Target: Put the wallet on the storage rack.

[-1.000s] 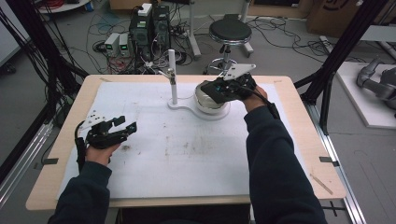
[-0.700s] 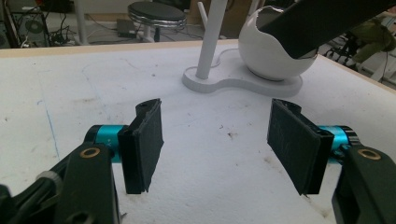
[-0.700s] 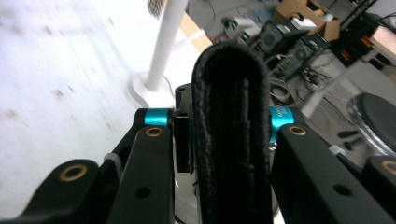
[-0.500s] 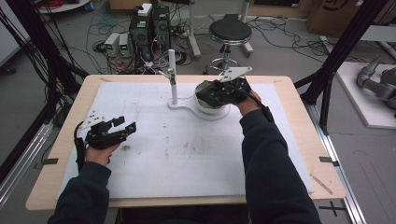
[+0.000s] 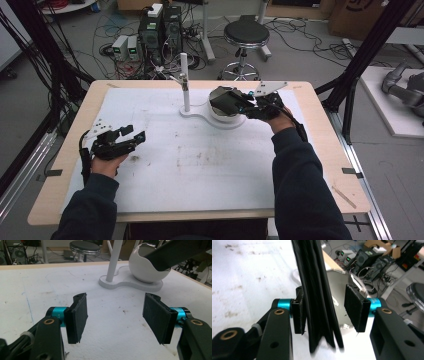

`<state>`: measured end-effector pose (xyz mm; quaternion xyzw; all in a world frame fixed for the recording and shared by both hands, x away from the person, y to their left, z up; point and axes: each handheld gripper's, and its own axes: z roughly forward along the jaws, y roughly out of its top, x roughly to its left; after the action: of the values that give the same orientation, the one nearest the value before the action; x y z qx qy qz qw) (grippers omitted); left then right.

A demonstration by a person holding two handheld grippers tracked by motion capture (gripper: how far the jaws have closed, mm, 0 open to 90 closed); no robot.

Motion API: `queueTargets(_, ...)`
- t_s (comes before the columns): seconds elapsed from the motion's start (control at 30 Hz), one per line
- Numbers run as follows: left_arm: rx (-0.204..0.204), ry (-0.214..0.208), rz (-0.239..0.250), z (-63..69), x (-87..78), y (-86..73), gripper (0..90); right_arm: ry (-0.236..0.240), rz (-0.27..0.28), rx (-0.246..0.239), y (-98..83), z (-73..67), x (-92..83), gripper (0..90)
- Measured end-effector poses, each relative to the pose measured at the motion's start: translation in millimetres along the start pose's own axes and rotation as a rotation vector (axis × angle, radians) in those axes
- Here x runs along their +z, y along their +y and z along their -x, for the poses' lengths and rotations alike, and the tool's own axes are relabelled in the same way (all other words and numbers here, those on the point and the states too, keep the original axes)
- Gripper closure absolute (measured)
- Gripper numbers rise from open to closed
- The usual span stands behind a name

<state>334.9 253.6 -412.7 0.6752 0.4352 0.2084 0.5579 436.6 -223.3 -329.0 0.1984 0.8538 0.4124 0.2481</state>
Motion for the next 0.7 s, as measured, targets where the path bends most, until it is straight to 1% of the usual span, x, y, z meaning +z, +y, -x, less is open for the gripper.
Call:
queueTargets(0.03,-0.002,0.000,0.000,-0.2,0.0,-0.2,36.4,-0.002,0.005,0.005,-4.4,-0.1,-0.7,55.0)
queueTargets(0.07,-0.002,0.000,0.000,-0.1,0.0,-0.3,36.4,0.000,0.026,0.010,-8.8,-0.9,-2.1,59.1)
queueTargets(0.1,-0.001,0.000,0.000,0.1,0.0,-0.2,36.4,0.001,0.043,0.016,-12.4,-1.8,-3.3,60.8)
queueTargets(0.13,0.001,-0.001,-0.003,0.6,0.0,0.0,36.4,0.006,0.047,0.024,-14.7,-2.5,-3.9,61.6)
queueTargets(0.23,0.005,-0.003,-0.006,1.9,1.4,-0.1,36.4,0.001,0.064,0.003,-20.4,-5.4,-4.3,69.4)
queueTargets(0.27,0.006,-0.003,-0.007,2.2,1.9,-0.3,36.4,-0.015,0.066,-0.007,-20.2,-7.2,-5.0,72.5)
queueTargets(0.3,0.006,-0.003,-0.009,2.3,2.3,-0.3,36.5,-0.033,0.067,-0.028,-18.5,-9.1,-5.8,75.6)
queueTargets(0.33,0.005,-0.003,-0.009,2.4,2.5,-0.3,36.5,-0.051,0.074,-0.053,-16.0,-11.0,-6.7,76.4)
queueTargets(0.4,0.004,-0.002,-0.006,2.2,2.5,0.1,36.5,-0.080,0.069,-0.092,-10.0,-12.6,-8.9,76.8)
queueTargets(0.47,0.002,-0.001,-0.005,1.4,2.0,0.5,36.6,-0.118,0.041,-0.171,-1.8,-13.2,-9.4,76.9)
queueTargets(0.5,0.000,-0.001,-0.002,1.1,1.9,0.6,36.6,-0.124,0.037,-0.192,1.2,-12.3,-9.4,77.0)
queueTargets(0.6,0.000,-0.002,-0.002,0.2,1.2,0.7,36.6,-0.135,0.012,-0.276,8.8,-9.4,-9.4,76.9)
queueTargets(0.63,-0.003,0.000,-0.001,0.2,1.0,0.6,36.6,-0.149,-0.002,-0.322,11.9,-8.8,-8.6,76.9)
queueTargets(0.7,-0.006,-0.001,0.001,-0.1,0.7,0.5,36.7,-0.149,-0.030,-0.368,16.1,-7.4,-7.0,76.8)
